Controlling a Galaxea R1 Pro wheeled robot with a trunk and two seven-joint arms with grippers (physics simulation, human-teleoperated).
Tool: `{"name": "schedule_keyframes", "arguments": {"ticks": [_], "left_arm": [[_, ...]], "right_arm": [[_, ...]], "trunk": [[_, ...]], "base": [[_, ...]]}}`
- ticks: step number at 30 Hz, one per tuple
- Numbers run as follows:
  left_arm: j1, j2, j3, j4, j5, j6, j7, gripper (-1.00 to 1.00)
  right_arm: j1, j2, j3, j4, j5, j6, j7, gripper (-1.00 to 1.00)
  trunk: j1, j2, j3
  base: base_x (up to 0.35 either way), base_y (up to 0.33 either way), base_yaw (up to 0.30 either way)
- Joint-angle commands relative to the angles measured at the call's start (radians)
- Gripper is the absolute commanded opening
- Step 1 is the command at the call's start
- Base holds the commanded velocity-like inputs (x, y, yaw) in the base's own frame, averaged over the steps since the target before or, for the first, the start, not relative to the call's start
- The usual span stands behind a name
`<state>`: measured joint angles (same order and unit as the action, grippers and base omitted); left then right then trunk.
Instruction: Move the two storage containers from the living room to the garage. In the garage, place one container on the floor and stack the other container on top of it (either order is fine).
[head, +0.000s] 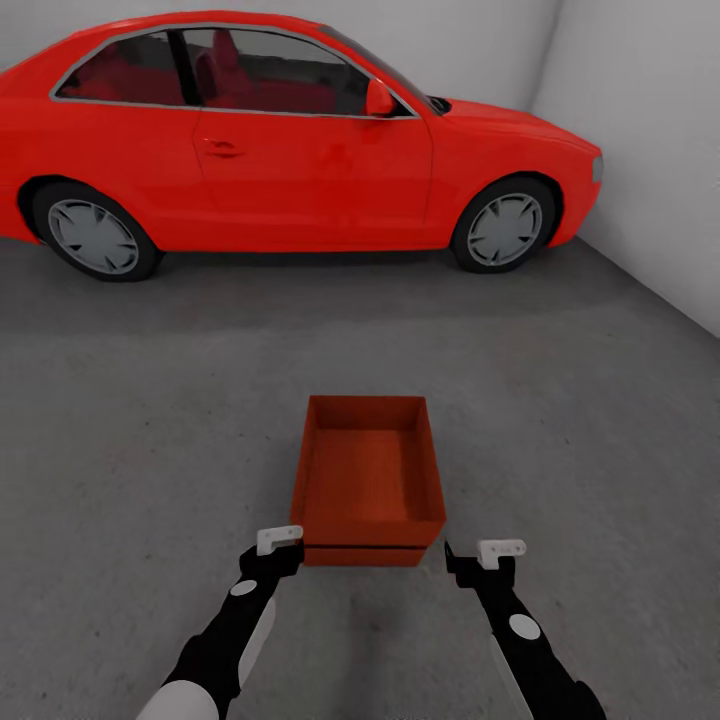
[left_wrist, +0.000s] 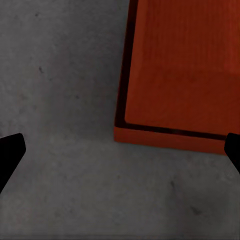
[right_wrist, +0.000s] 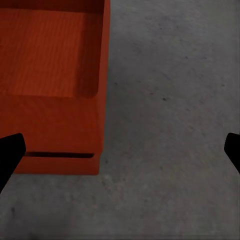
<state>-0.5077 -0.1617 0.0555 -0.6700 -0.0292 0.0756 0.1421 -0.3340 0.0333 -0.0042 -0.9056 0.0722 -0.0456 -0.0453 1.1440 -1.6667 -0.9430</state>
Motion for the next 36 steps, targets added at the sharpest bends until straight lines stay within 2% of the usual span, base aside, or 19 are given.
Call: {"name": "schedule_keyframes", "arguments": {"ticks": [1,11,17,21,27,32,36], "left_arm": [[0.0,-0.001,0.003,-0.002,-0.003,0.006,0.001,1.0],[0.0,0.004,0.003,0.003,-0.007,-0.003,0.002,1.0],[0.0,0.052,0.003,0.018,-0.005,-0.007,-0.002,1.0],[0.0,0.067,0.004,0.052,-0.006,-0.018,-0.002,1.0],[0.0,0.07,0.004,0.139,-0.006,-0.101,0.0,1.0],[0.0,0.072,0.003,0.206,-0.005,-0.14,-0.001,1.0],[0.0,0.073,0.004,0.225,-0.005,-0.15,-0.001,1.0]], "right_arm": [[0.0,0.0,0.0,0.0,0.008,-0.002,-0.004,1.0],[0.0,0.0,0.0,0.002,0.006,-0.008,-0.006,1.0],[0.0,-0.001,-0.002,0.022,0.002,-0.012,-0.008,1.0],[0.0,-0.005,-0.002,0.078,0.001,-0.015,-0.008,1.0],[0.0,-0.022,-0.002,0.187,0.001,-0.035,-0.008,1.0],[0.0,-0.027,-0.002,0.281,0.001,-0.065,-0.008,1.0],[0.0,-0.027,-0.001,0.341,0.001,-0.069,-0.008,1.0]], "trunk": [[0.0,0.0,-0.001],[0.0,0.0,-0.001],[0.0,0.0,-0.001],[0.0,0.0,-0.001],[0.0,0.0,-0.001],[0.0,0.0,-0.001],[0.0,0.0,-0.001]], "base": [[-0.012,0.0,0.0],[-0.002,0.0,0.0],[0.0,0.0,0.0],[0.0,0.0,0.0],[0.0,0.0,0.0],[0.0,0.0,0.0],[0.0,0.0,0.0]]}}
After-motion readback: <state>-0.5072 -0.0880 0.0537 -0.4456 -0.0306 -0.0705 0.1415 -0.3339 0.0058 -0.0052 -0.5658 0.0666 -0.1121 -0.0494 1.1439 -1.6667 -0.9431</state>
